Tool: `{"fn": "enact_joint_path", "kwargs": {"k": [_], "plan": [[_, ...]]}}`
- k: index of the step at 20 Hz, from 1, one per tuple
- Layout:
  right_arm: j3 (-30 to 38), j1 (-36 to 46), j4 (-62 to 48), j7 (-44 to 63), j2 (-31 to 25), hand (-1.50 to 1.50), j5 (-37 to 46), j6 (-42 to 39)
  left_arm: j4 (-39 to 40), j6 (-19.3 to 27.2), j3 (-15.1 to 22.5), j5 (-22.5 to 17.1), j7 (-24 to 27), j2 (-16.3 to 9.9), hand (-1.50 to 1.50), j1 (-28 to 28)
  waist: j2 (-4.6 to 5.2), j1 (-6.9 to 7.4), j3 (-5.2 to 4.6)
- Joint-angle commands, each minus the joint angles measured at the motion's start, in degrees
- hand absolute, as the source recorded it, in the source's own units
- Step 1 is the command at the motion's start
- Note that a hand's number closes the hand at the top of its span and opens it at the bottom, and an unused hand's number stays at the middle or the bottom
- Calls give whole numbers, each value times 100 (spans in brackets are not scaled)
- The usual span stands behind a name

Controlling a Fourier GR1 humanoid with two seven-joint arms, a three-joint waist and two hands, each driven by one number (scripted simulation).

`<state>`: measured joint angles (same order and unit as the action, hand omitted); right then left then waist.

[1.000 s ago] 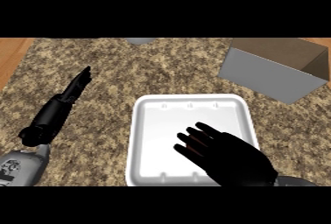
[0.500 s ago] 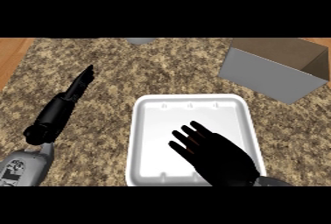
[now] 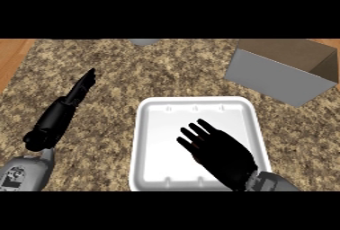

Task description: Pick the cupcake from the tray and place it in the cardboard box

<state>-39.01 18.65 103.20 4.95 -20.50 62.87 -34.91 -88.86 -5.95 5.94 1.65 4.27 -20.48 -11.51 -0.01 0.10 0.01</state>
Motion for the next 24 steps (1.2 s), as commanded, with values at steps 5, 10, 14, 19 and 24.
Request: {"fn": "enact_joint_path", "kwargs": {"k": [5,10,14,19,24], "plan": [[108,77,-636,-455,504,-150,311,-47,170,-25,-123,275,-397,362,0,-542,4,-21,-1],[259,-42,-1239,-693,561,-150,876,625,203,-345,-262,320,128,372,0,-78,2,-2,-1],[229,-380,-1601,-795,555,-150,1176,1147,-220,-285,-290,410,-75,460,0,189,-2,10,1],[460,-141,-1786,-850,1032,-150,1303,674,24,-576,-506,416,-156,451,0,-62,-1,1,-1],[467,208,-2349,-1654,944,150,1417,1130,538,-526,-618,588,342,532,0,-295,11,5,-1]]}}
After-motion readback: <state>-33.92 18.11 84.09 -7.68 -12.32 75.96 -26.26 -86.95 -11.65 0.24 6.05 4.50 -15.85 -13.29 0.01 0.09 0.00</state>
